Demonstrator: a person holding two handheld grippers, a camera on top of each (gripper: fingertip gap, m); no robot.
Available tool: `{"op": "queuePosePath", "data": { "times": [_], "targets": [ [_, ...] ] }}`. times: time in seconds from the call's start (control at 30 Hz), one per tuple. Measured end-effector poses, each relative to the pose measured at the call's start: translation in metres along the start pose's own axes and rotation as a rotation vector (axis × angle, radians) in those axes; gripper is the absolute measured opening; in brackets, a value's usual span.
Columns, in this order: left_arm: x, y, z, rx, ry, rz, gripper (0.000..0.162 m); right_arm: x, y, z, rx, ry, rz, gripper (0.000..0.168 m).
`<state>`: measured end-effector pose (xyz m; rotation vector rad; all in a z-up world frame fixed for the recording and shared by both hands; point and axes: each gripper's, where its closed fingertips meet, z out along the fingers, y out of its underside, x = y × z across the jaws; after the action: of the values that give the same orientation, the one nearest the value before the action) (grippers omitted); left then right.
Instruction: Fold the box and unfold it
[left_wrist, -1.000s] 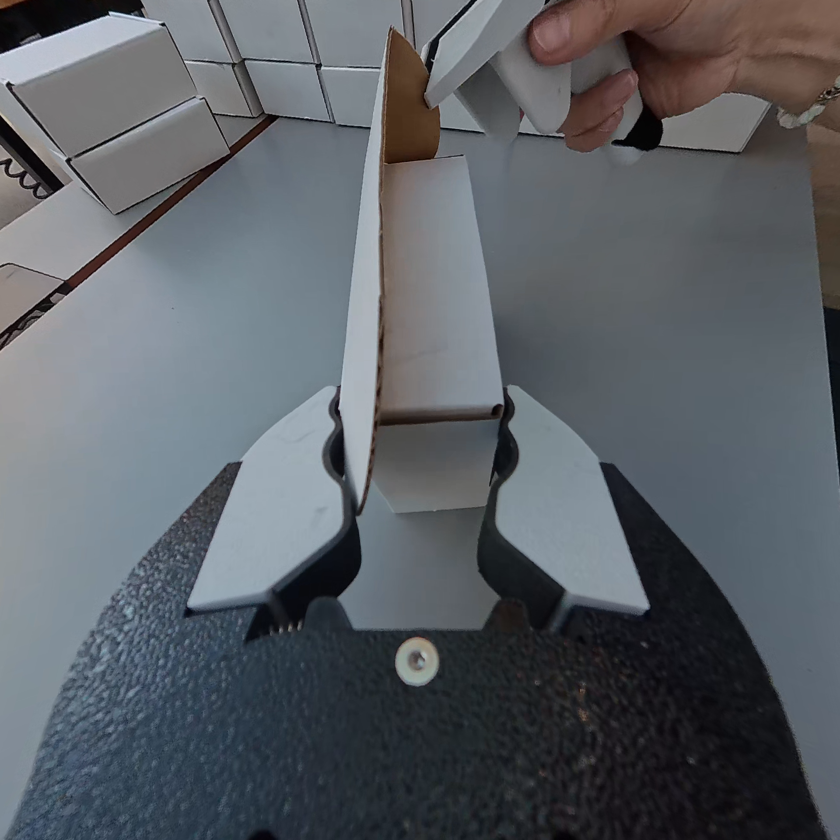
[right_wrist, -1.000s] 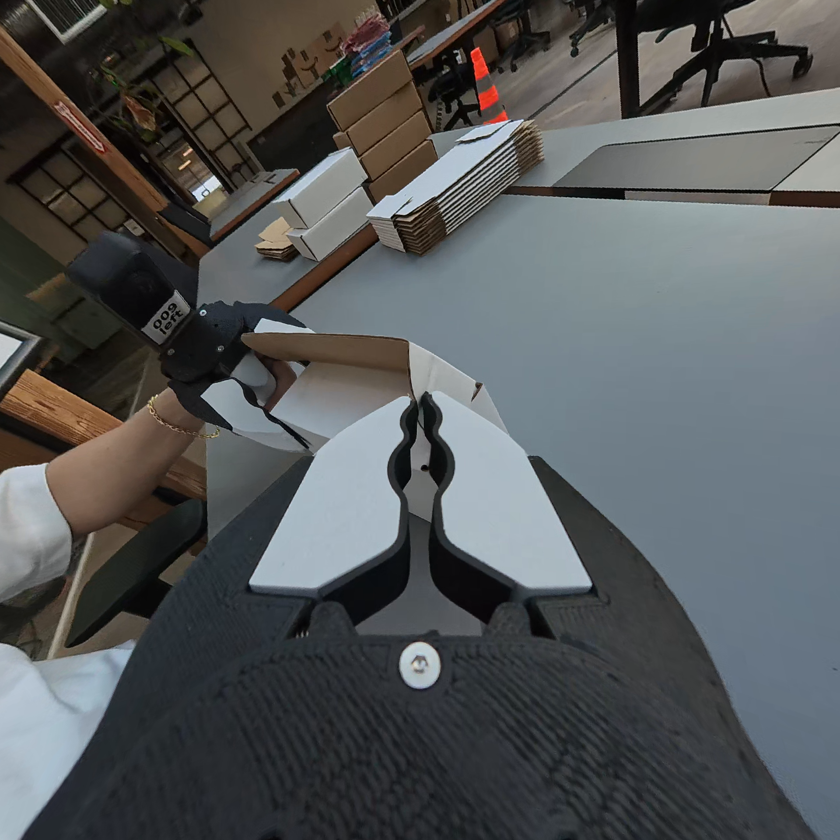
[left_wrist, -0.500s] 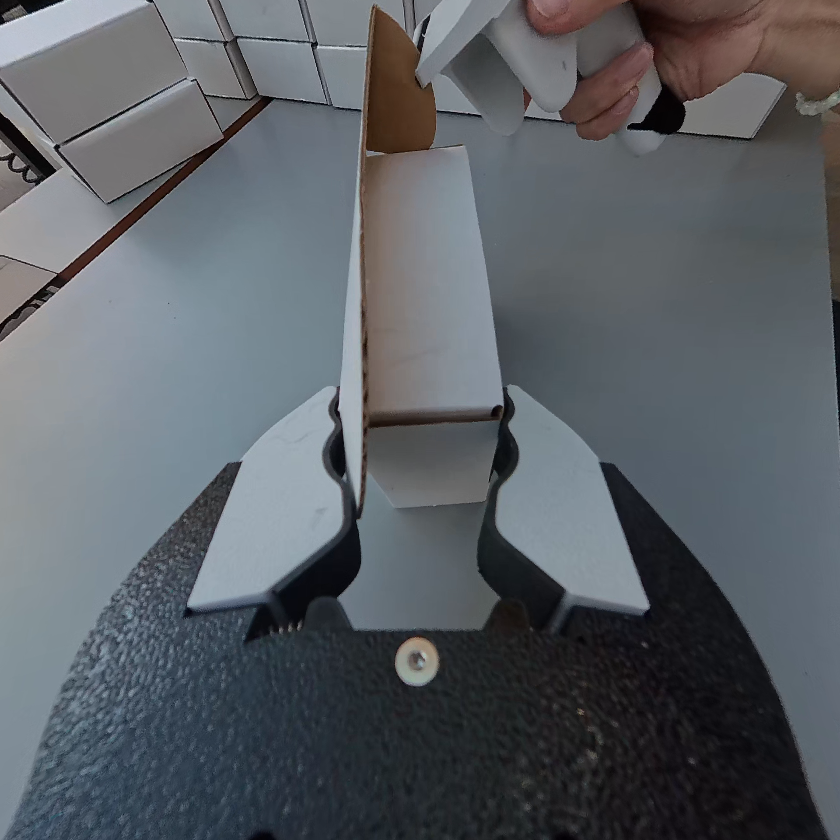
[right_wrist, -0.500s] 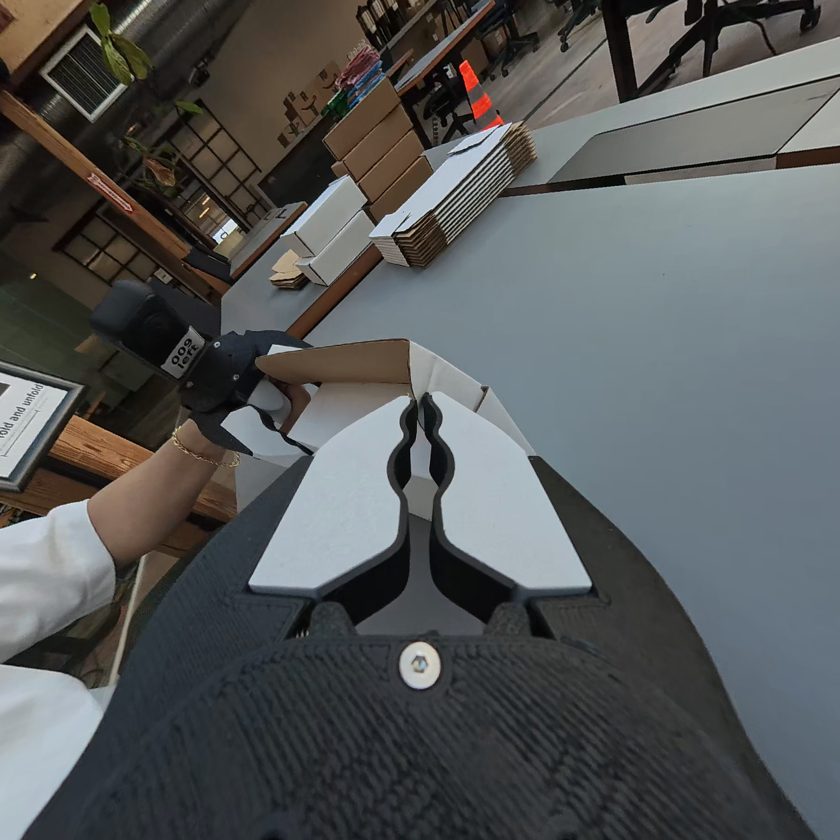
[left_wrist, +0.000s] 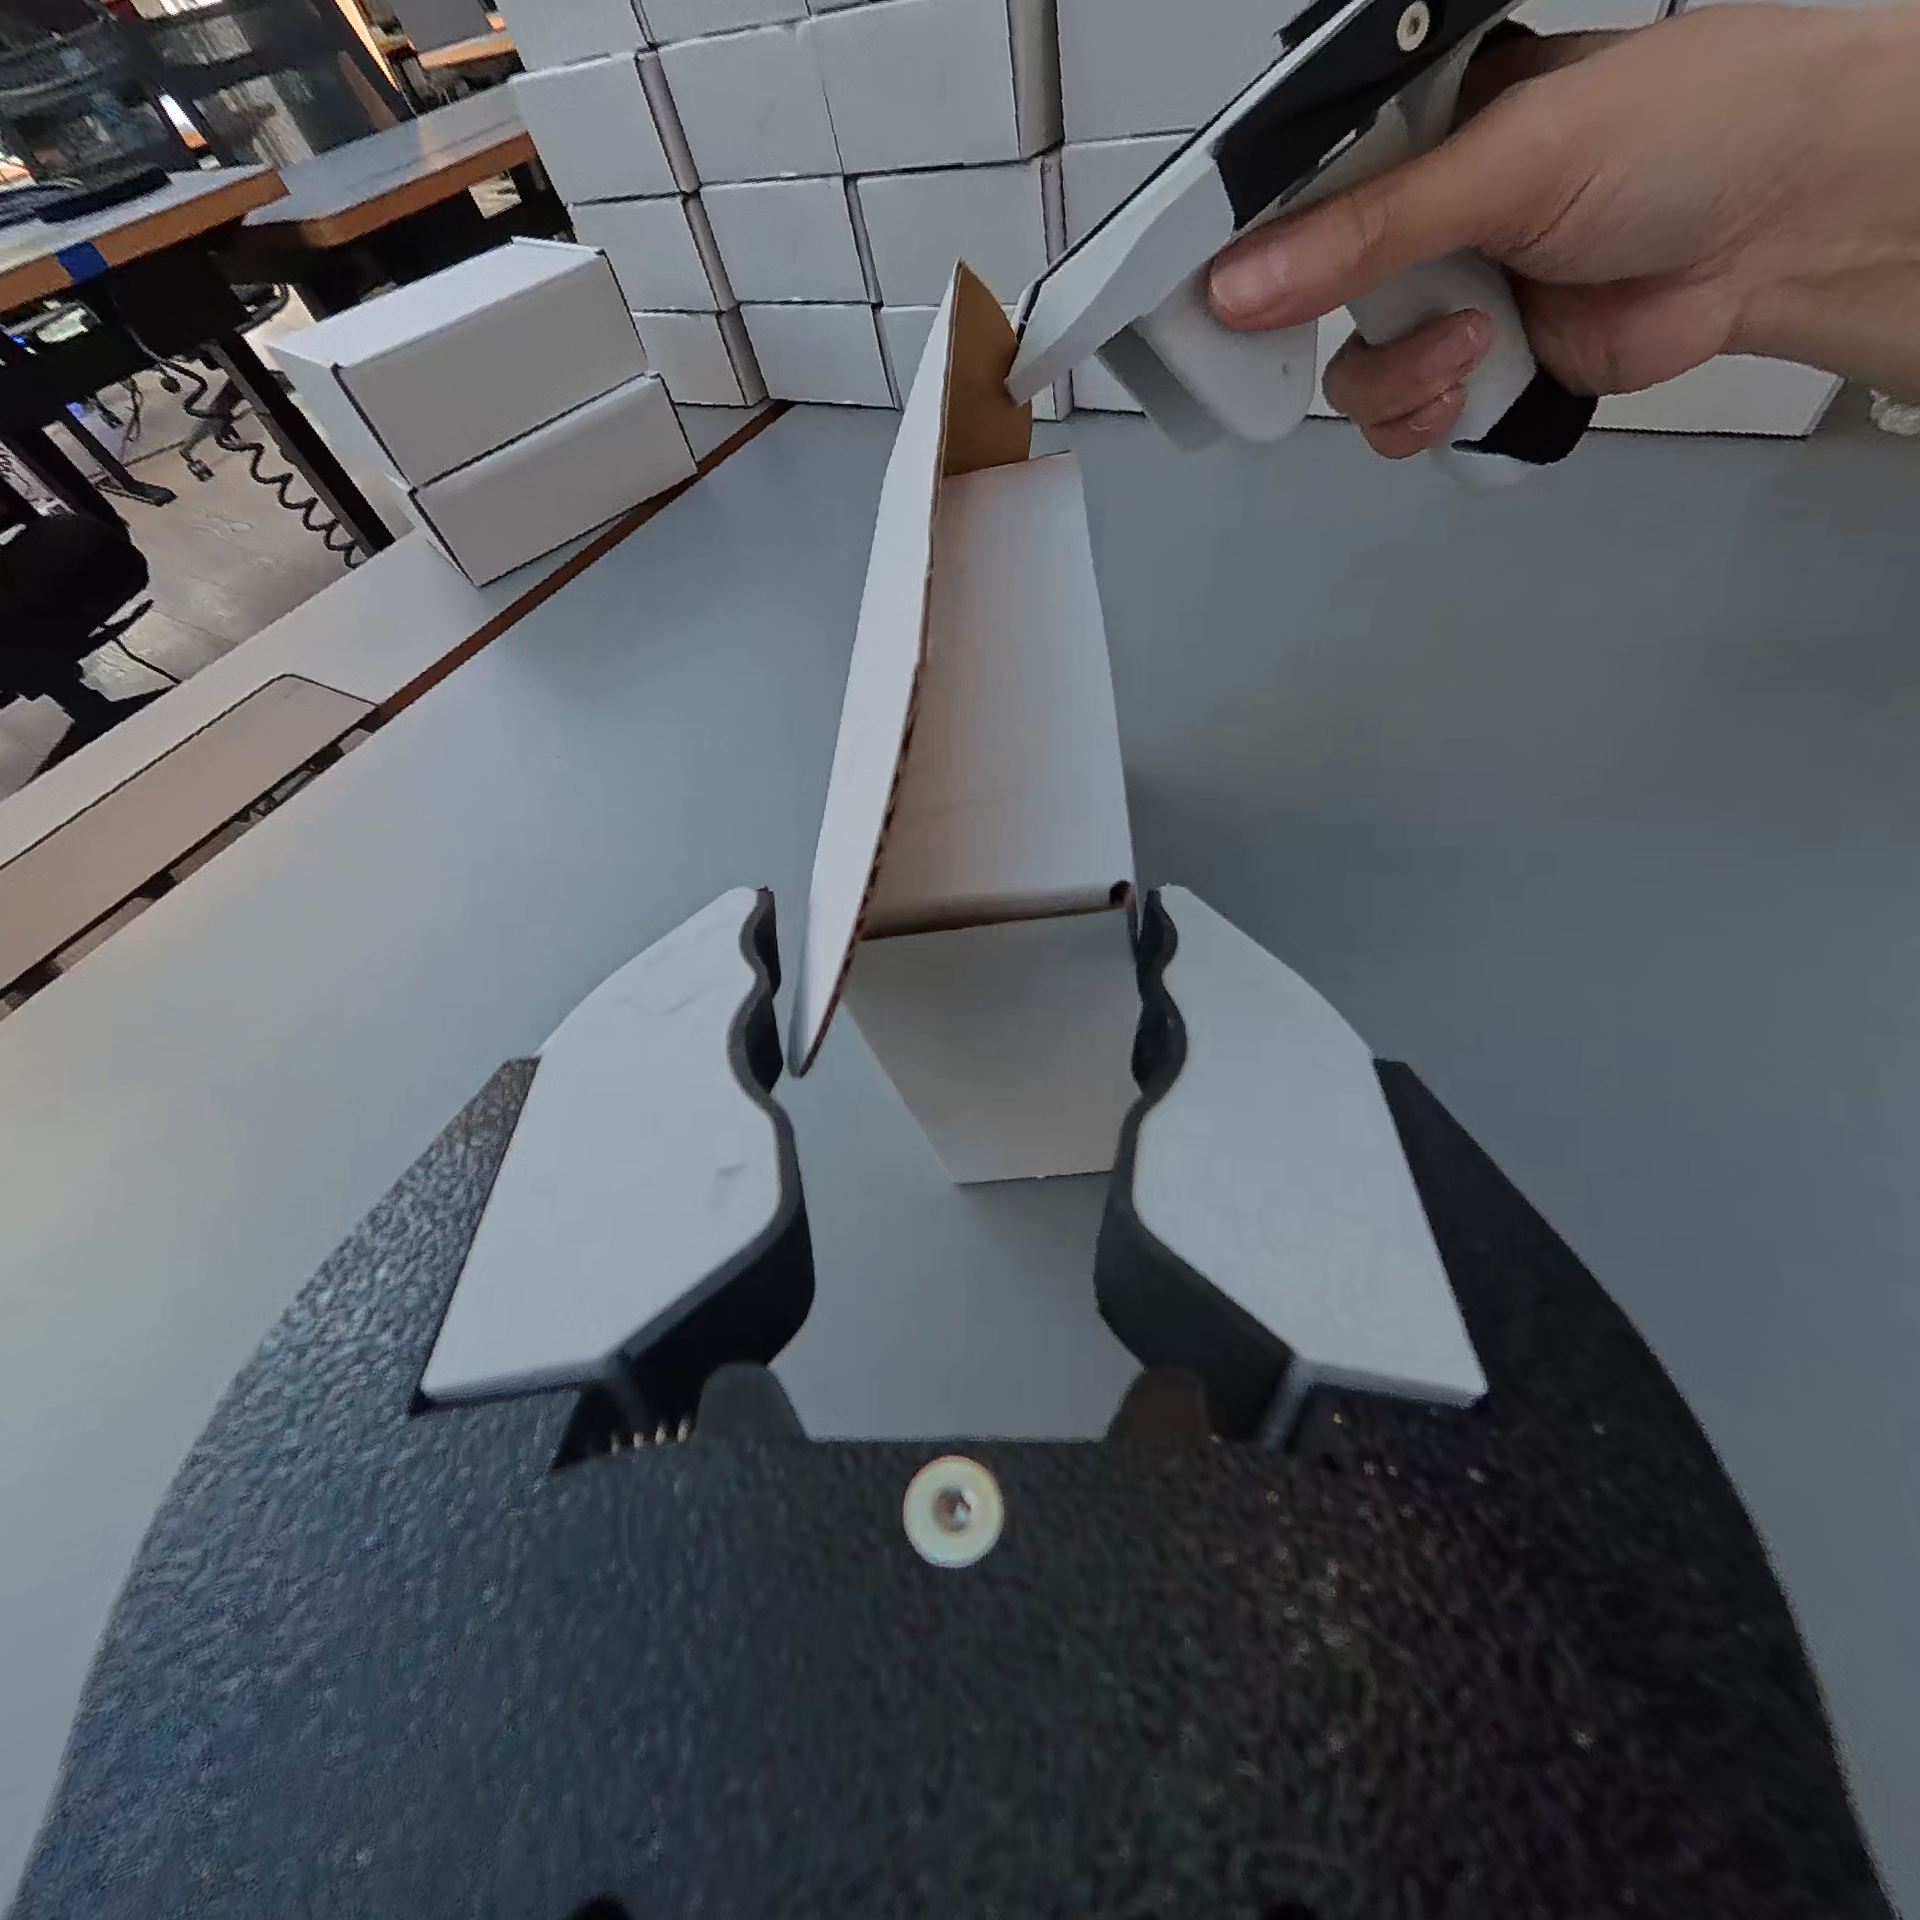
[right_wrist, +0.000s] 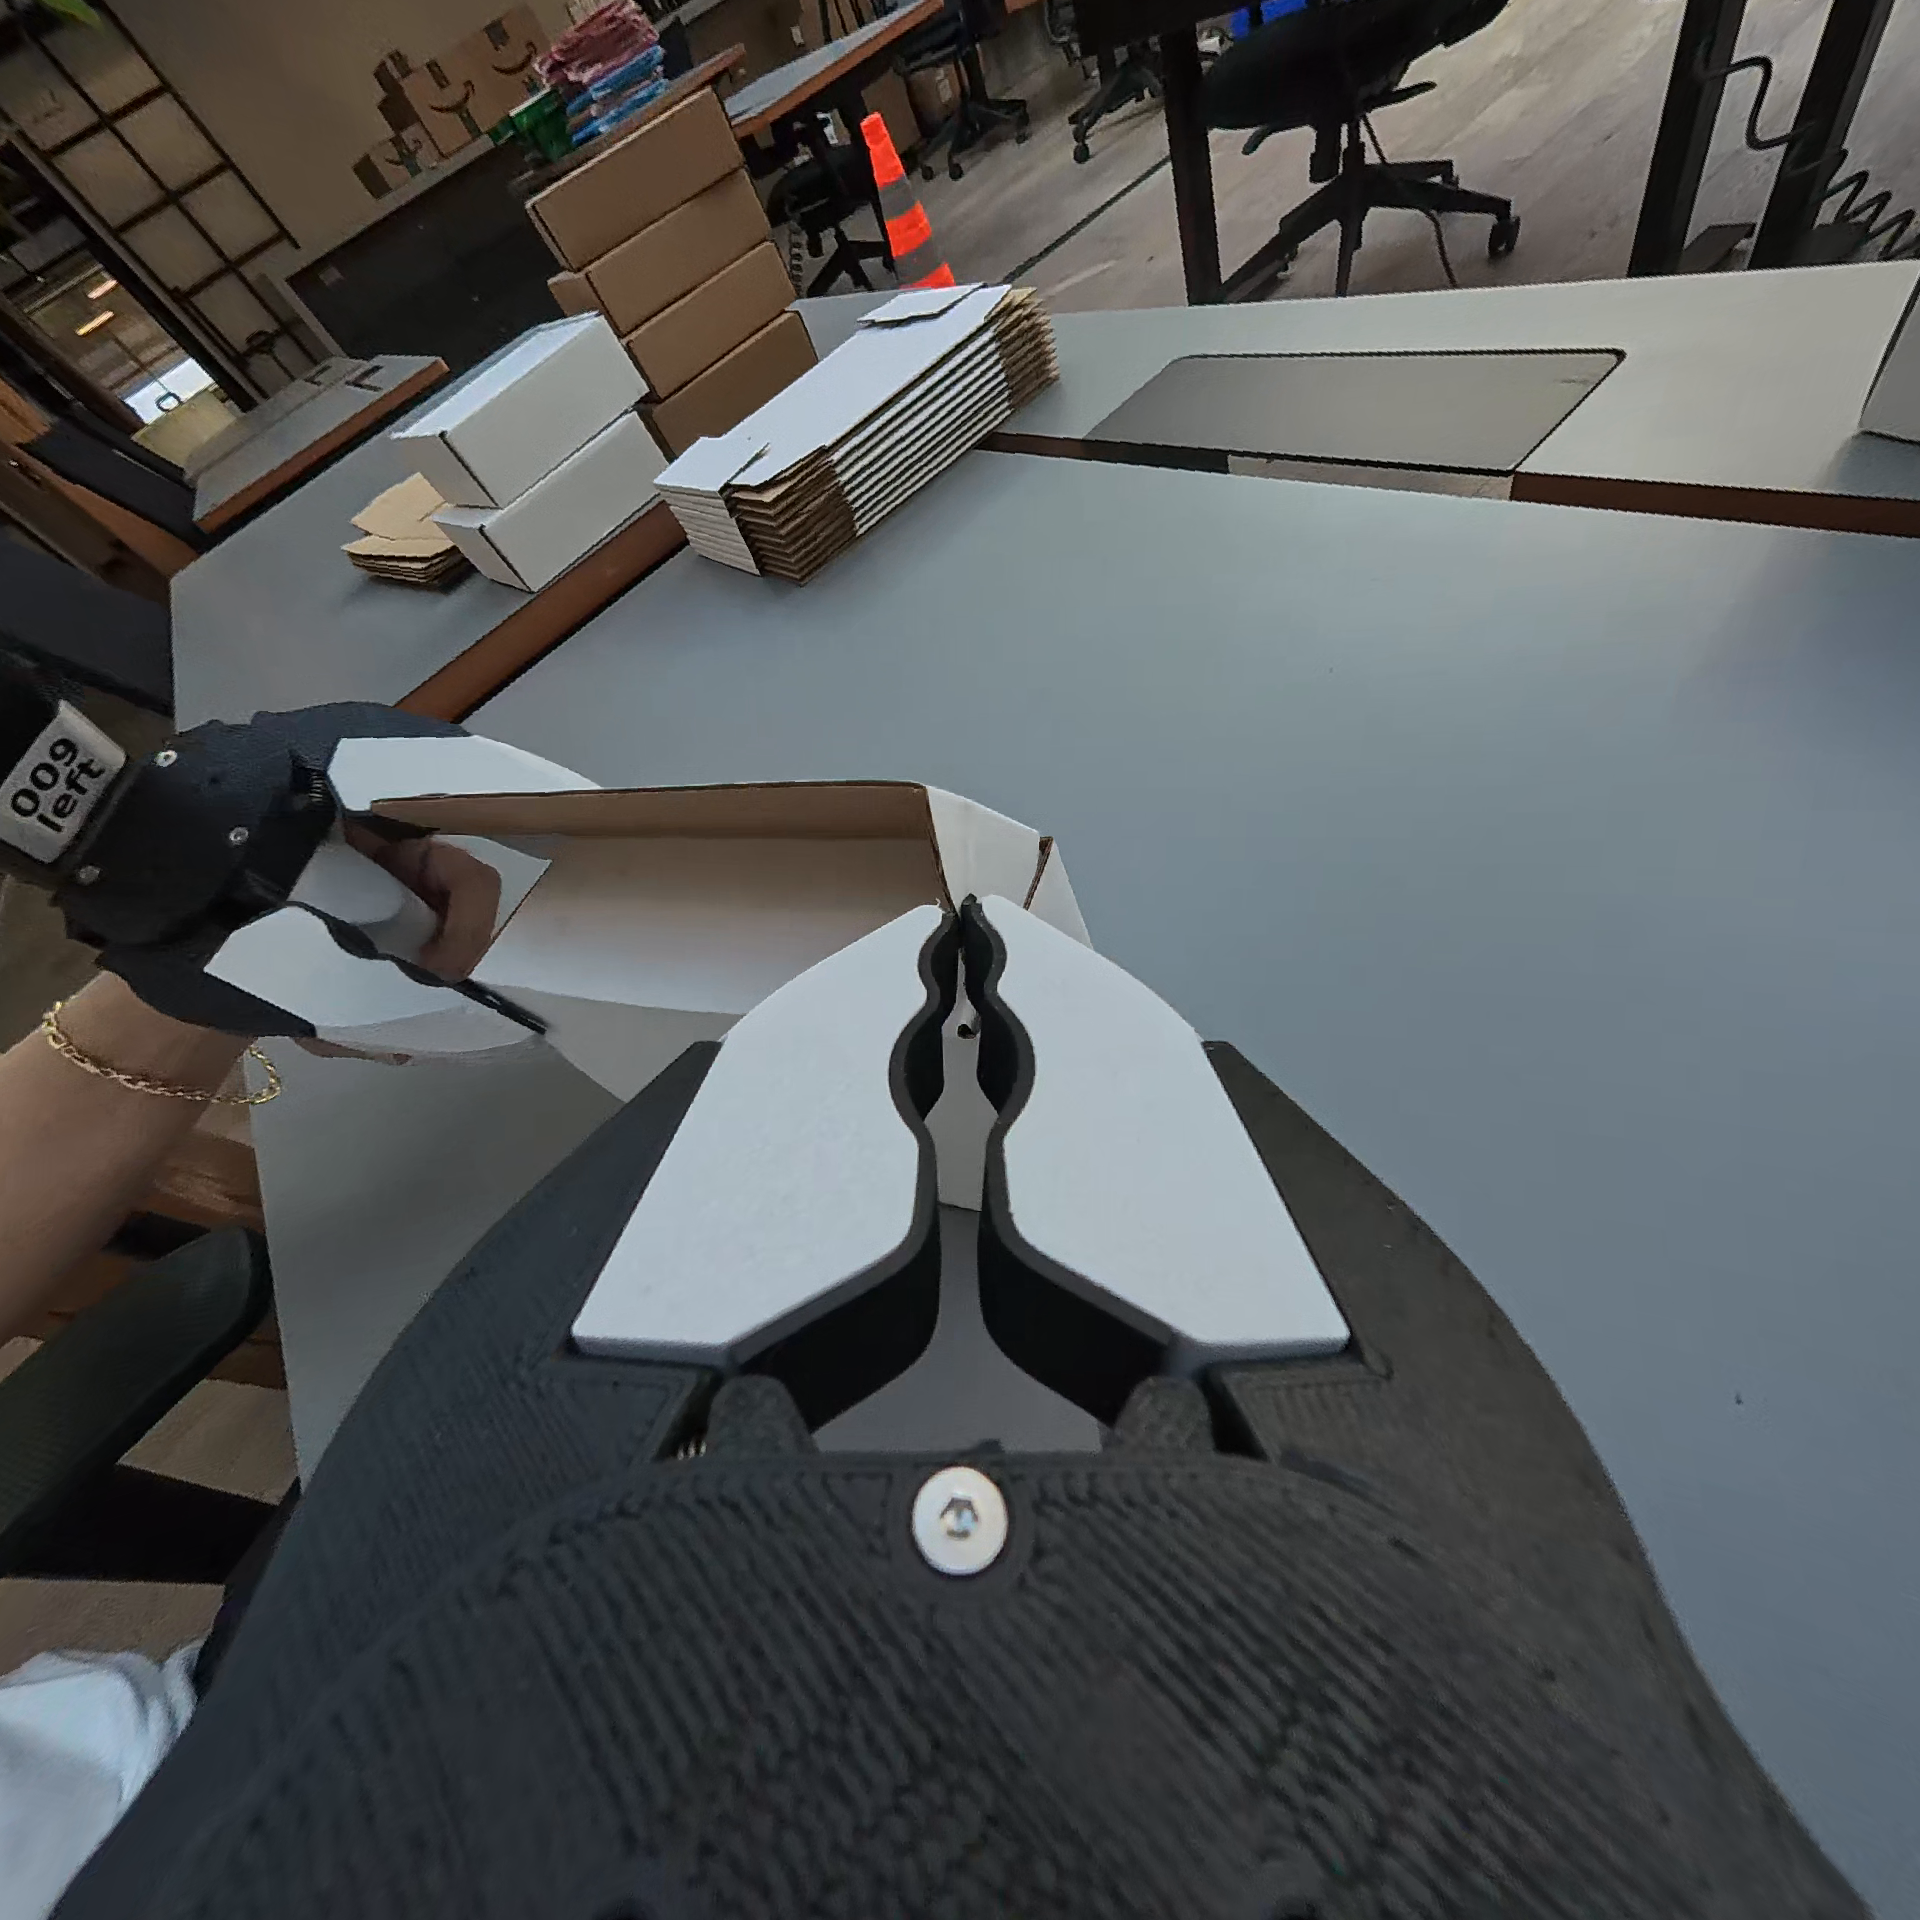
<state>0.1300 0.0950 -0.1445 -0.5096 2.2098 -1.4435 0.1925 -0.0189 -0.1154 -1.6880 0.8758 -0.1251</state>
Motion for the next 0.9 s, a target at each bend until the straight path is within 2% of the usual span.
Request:
{"op": "queuePosePath", "data": {
  "times": [0.07,0.17,0.33,0.43,0.63,0.8,0.9],
  "targets": [
    [-0.001,-0.01,-0.016,0.073,-0.038,-0.002,0.061,0.0,-0.001,0.001,0.002,0.003,0.012,0.001],
    [-0.002,-0.025,-0.039,0.185,-0.111,0.043,0.041,0.001,-0.001,0.002,0.012,0.013,0.014,0.001],
    [0.0,-0.02,-0.044,0.174,-0.15,0.126,0.014,0.001,-0.001,0.001,0.024,0.004,0.03,0.001],
    [-0.002,-0.022,-0.041,0.199,-0.165,0.116,0.007,0.001,0.0,0.001,0.021,0.014,0.018,0.001],
    [-0.006,-0.026,-0.036,0.201,-0.213,0.096,0.002,0.002,0.001,0.0,0.018,0.038,0.004,0.001],
    [-0.021,-0.03,-0.035,0.177,-0.283,-0.175,0.003,0.002,0.001,-0.002,0.07,0.105,-0.033,0.001],
    [-0.033,-0.029,-0.033,0.1,-0.342,-0.335,0.003,-0.002,0.002,-0.002,0.12,0.165,-0.061,0.001]
  ]
}}
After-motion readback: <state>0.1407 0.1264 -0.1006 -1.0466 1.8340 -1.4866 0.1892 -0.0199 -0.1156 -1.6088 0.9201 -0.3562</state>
